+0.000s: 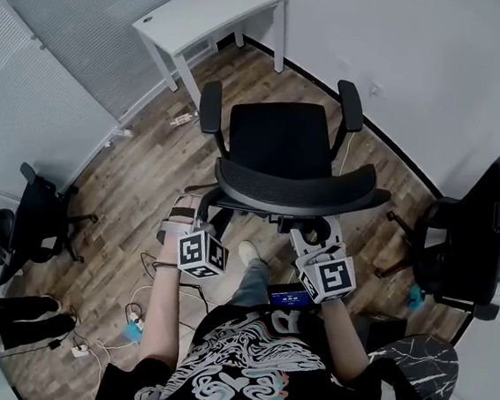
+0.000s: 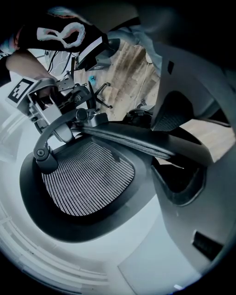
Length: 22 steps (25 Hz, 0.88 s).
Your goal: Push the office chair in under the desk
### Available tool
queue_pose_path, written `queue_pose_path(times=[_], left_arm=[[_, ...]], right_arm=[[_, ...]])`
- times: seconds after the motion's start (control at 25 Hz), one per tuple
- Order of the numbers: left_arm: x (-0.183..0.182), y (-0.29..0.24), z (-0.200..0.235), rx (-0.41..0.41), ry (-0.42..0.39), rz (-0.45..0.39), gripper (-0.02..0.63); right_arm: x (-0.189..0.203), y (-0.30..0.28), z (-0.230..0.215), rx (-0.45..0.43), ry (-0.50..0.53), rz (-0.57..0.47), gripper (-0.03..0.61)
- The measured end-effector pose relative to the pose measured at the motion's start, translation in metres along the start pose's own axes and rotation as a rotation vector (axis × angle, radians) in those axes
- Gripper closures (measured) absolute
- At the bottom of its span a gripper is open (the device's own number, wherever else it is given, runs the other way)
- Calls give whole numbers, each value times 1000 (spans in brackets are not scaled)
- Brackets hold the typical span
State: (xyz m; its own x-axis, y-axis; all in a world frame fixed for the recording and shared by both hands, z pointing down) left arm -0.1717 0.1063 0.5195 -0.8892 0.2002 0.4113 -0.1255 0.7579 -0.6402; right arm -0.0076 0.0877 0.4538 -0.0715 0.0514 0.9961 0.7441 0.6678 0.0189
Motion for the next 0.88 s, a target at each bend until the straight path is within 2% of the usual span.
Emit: queue_pose_path(times=[0.88], left_arm=[[-8,-25,23,-18,0,-11,376]], right_arm=[[-4,-27,-29,-19,-2,-16,413]])
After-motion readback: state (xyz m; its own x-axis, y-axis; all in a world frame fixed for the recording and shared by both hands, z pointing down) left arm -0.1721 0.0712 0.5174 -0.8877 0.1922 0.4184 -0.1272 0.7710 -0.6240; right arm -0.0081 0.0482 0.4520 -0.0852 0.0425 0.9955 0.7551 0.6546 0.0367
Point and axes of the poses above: the fingertips, and each gripper's own axes: y backward along the fingers, z to its left, x out of its underside, the point moved 2 cm from there along y, backward along the fingers, and after that the axes turned 2 degrees about x, right-handed, at the moved point
